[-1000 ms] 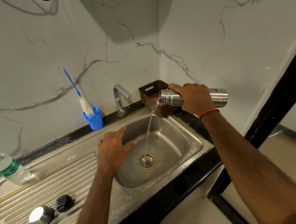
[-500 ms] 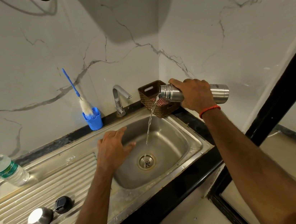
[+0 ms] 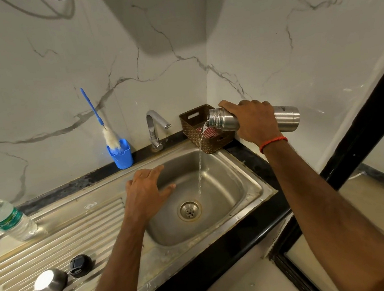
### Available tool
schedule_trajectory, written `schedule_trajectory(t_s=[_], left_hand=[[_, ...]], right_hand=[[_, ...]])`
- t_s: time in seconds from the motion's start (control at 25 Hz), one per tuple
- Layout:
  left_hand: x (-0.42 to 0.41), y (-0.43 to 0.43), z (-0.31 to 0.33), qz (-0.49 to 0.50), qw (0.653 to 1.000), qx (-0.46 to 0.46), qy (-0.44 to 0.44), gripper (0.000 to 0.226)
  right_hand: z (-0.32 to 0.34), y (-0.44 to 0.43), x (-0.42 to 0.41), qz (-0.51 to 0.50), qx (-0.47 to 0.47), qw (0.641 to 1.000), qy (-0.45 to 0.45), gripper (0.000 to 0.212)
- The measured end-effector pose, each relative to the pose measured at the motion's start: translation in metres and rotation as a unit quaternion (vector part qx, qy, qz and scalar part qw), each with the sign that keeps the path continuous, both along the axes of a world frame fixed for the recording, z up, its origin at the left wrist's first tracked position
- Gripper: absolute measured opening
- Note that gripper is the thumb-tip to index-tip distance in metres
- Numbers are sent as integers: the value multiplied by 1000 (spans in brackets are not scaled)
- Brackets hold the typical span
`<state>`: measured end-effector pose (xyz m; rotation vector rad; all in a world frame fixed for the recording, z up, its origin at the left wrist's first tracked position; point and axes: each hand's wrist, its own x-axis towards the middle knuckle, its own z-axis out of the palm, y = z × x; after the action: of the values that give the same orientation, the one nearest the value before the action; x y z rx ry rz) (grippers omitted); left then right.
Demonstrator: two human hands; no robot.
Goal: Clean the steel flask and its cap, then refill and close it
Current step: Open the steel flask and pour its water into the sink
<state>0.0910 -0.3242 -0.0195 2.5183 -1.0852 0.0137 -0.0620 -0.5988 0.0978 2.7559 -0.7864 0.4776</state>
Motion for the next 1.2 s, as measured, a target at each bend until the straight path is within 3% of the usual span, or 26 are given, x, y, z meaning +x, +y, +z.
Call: schedule_trajectory(t_s=[1.2], left_hand=[[5, 4, -7, 11, 1000, 4, -7, 71]], right_hand=[[3, -4, 13, -5, 1, 1000, -8, 76]])
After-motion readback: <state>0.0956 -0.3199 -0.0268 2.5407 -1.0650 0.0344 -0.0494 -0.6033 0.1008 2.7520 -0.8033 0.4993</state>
